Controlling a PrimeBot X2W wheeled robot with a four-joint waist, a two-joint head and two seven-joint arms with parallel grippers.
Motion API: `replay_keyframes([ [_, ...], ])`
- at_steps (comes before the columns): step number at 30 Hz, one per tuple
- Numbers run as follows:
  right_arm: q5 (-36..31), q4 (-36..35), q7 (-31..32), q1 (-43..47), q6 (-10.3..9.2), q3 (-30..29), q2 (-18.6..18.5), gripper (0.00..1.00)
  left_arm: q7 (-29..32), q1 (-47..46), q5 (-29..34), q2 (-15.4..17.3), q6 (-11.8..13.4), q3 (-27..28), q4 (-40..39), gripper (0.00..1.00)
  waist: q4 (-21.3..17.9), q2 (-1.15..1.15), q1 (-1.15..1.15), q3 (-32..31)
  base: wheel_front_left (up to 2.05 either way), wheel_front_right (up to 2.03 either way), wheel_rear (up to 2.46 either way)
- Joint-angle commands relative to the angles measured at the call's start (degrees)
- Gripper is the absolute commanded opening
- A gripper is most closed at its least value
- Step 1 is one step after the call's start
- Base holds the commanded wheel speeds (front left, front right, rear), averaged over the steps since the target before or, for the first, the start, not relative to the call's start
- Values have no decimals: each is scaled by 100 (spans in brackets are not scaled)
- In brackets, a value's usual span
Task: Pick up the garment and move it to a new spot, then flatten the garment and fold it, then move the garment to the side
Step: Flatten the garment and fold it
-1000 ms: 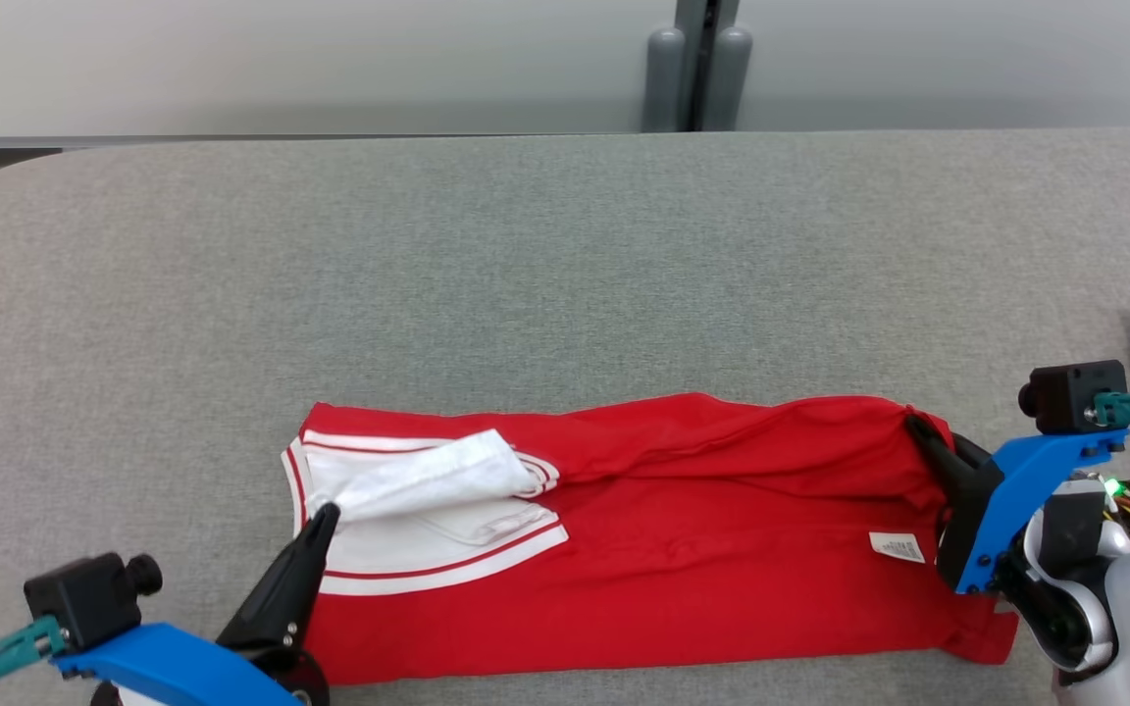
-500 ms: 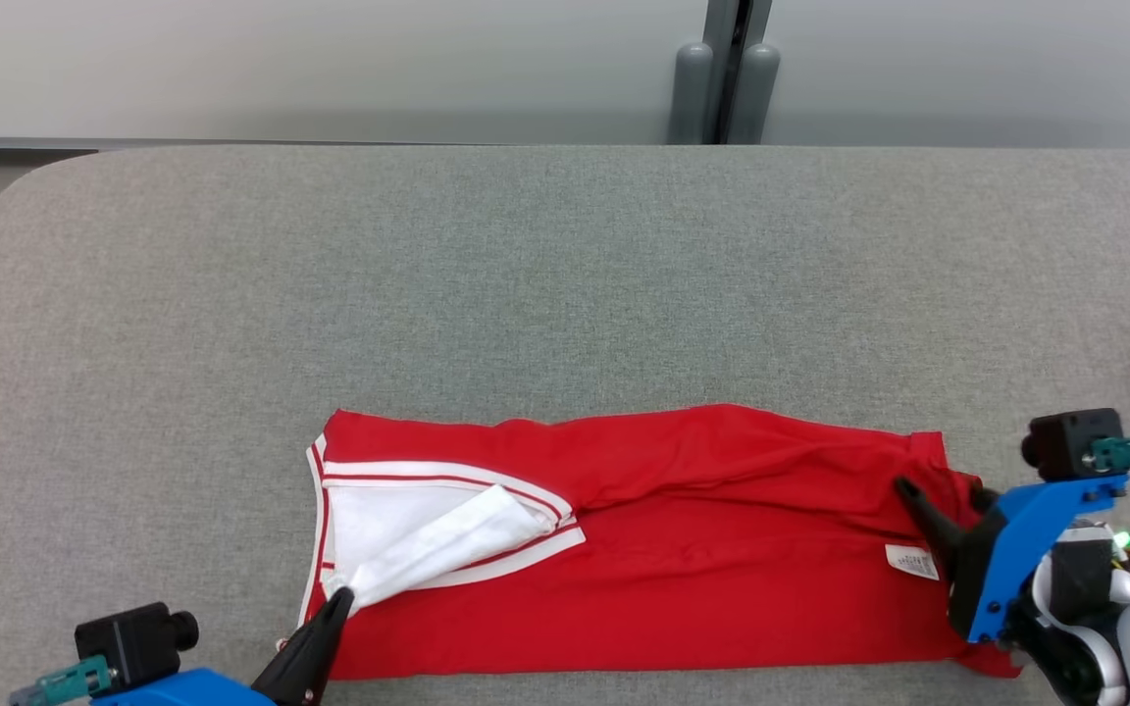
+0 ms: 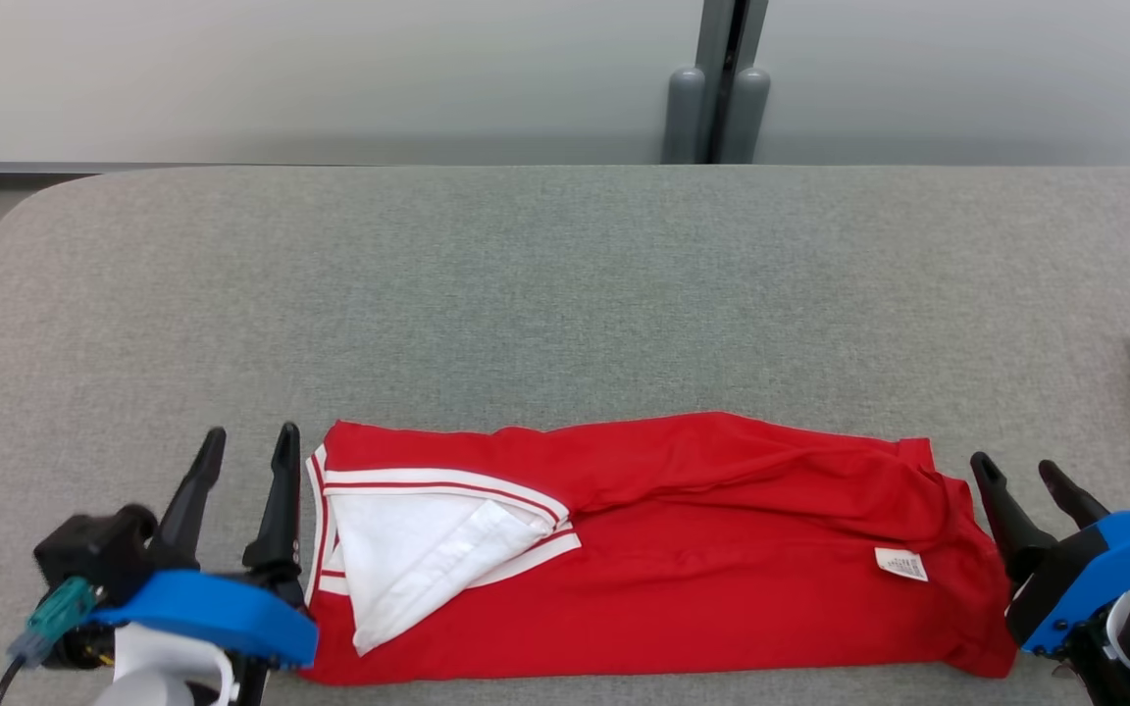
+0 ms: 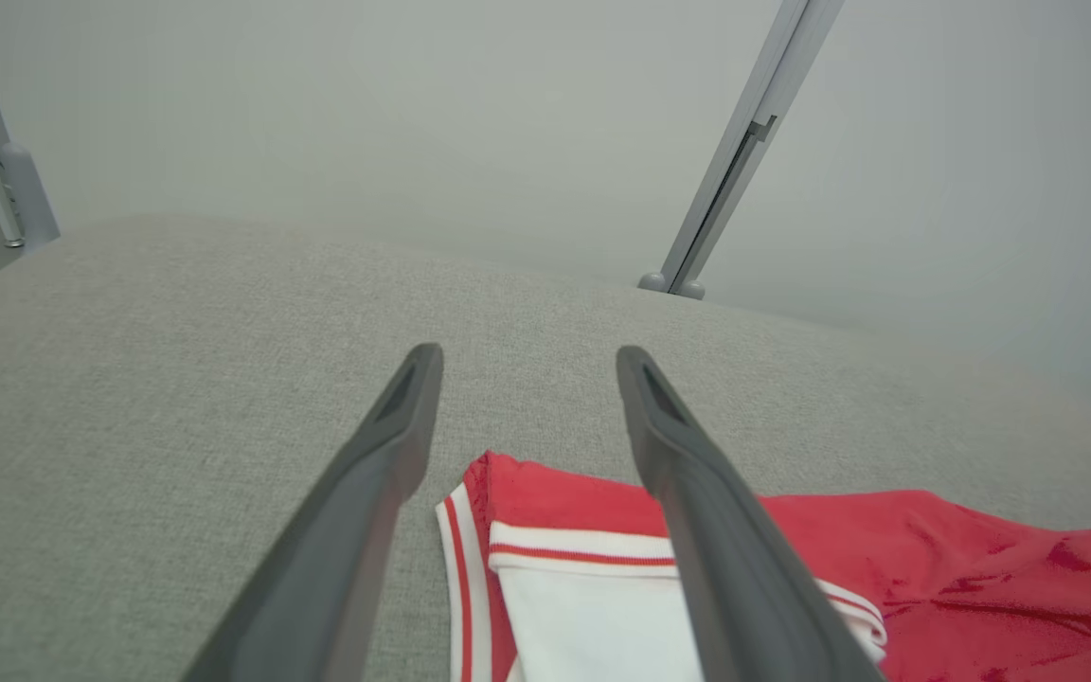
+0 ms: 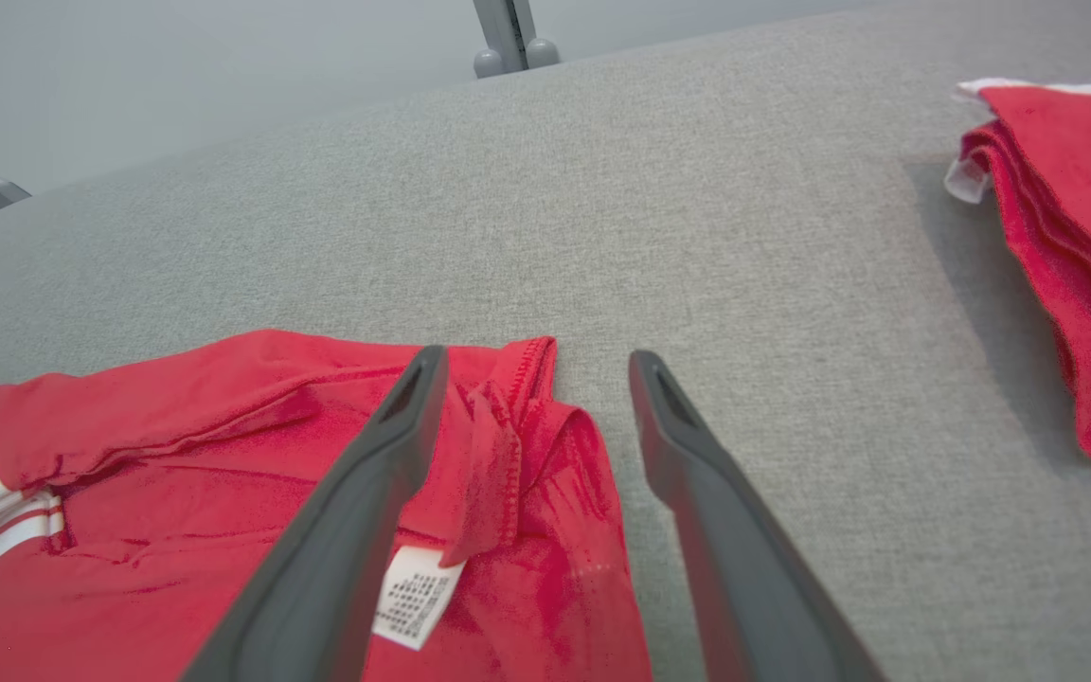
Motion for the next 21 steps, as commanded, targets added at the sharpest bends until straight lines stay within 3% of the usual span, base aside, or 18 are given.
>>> replay_keyframes([
  [1,-18,42,-99,90,1,-62,41,100,-109,-241,142,-70,39,-18,266,100,-37,0,0,4,0,0,0],
  [9,80,752,-550,-156,1,203,58,100,-433,-820,355,-295,-16,53,1212,100,-277,0,0,73,0,0,0],
  [21,-548,1909,-723,-577,1,508,56,100,-518,-980,385,-402,-197,11,1474,100,-149,0,0,175,0,0,0],
])
